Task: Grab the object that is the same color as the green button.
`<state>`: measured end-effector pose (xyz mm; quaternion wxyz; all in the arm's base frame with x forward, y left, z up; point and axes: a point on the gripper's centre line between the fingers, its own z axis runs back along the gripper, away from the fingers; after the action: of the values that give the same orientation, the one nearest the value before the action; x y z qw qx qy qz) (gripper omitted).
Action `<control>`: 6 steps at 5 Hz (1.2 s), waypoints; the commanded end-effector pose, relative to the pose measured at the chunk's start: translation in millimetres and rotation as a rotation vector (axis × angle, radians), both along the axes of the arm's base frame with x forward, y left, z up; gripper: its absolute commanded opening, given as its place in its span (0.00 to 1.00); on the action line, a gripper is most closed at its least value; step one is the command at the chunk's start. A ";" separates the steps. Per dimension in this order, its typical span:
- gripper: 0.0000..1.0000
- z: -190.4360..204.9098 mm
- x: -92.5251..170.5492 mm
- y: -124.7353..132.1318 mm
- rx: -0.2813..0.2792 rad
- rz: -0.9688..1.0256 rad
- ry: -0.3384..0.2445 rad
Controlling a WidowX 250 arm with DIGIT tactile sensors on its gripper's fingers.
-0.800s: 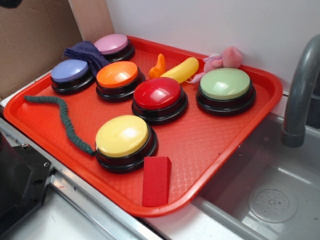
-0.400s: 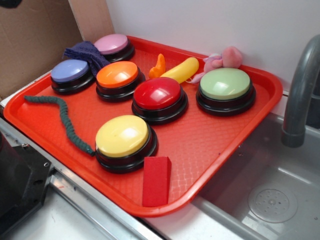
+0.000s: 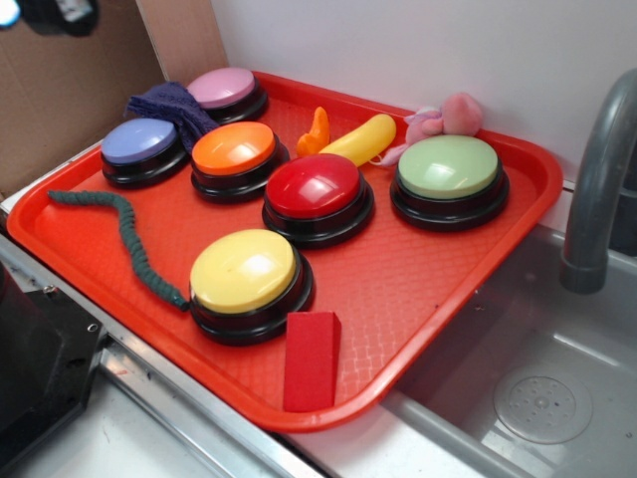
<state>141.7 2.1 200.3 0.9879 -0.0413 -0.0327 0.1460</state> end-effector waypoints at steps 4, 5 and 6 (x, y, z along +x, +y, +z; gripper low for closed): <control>1.00 -134.2 25.9 59.4 0.075 0.445 0.010; 1.00 -165.2 21.4 64.8 0.070 0.430 0.018; 1.00 -181.5 19.3 69.0 0.053 0.446 0.002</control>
<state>160.6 65.2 15.0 0.9348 -0.0061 -0.0318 0.3537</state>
